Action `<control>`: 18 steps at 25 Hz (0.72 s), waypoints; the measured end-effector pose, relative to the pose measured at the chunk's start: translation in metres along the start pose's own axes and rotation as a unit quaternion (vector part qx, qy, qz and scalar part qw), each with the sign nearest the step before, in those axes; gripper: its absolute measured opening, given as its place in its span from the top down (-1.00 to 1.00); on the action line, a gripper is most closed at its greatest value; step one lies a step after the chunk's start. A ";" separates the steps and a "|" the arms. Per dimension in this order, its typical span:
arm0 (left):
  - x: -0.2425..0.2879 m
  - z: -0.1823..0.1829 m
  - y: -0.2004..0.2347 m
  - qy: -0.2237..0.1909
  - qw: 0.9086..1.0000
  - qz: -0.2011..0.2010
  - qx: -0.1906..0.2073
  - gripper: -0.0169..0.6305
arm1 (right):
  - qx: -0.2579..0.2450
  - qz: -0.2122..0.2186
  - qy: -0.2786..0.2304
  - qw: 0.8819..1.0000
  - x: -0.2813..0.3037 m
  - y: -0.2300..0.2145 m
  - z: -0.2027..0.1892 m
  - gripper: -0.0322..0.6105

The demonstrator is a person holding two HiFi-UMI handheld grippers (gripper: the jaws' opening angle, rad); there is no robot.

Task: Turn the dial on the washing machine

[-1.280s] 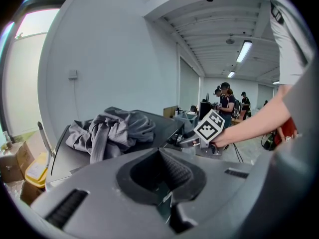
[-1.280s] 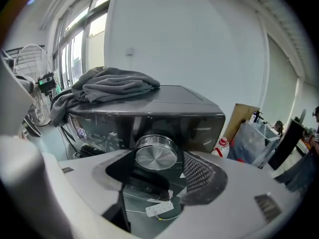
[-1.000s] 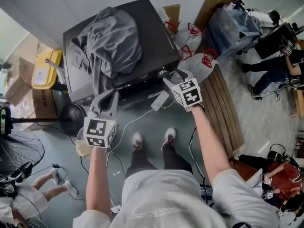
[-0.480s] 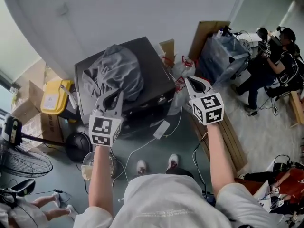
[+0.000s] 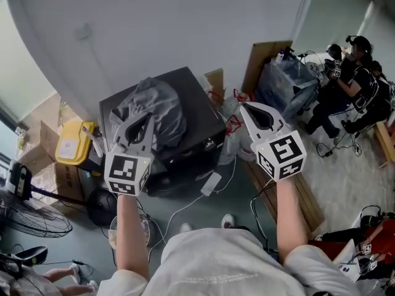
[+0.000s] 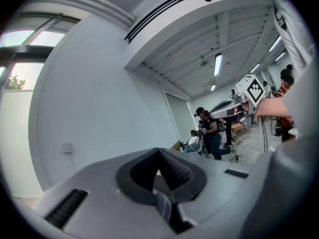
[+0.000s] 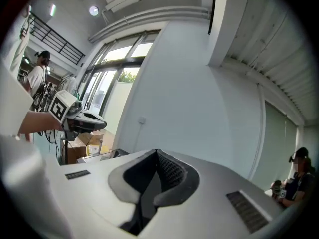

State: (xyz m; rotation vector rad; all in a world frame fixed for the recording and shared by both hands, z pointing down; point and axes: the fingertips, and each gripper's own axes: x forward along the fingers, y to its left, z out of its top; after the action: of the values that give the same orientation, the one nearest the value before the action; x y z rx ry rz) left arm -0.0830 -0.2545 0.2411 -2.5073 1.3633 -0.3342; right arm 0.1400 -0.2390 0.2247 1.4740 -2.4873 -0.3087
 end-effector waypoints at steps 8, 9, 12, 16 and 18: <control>-0.013 0.029 -0.001 -0.032 0.999 0.006 0.010 0.91 | -0.029 -0.007 -0.011 0.999 -0.007 0.009 0.019 0.85; -0.015 0.030 -0.001 -0.035 0.999 0.007 0.010 0.91 | -0.028 -0.008 -0.013 0.999 -0.008 0.010 0.020 0.85; -0.019 0.032 -0.001 -0.038 0.999 0.010 0.011 0.91 | -0.028 -0.010 -0.015 0.999 -0.011 0.012 0.021 0.85; -0.019 0.034 0.000 -0.038 0.999 0.013 0.013 0.91 | -0.035 -0.011 -0.013 0.999 -0.008 0.012 0.021 0.85; -0.018 0.034 -0.002 -0.039 0.999 0.011 0.017 0.91 | -0.034 -0.010 -0.012 0.999 -0.006 0.012 0.019 0.85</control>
State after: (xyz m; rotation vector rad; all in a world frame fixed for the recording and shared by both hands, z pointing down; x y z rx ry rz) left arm -0.0804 -0.2344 0.2087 -2.4487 1.3438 -0.2502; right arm 0.1269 -0.2270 0.2097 1.4772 -2.4559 -0.4121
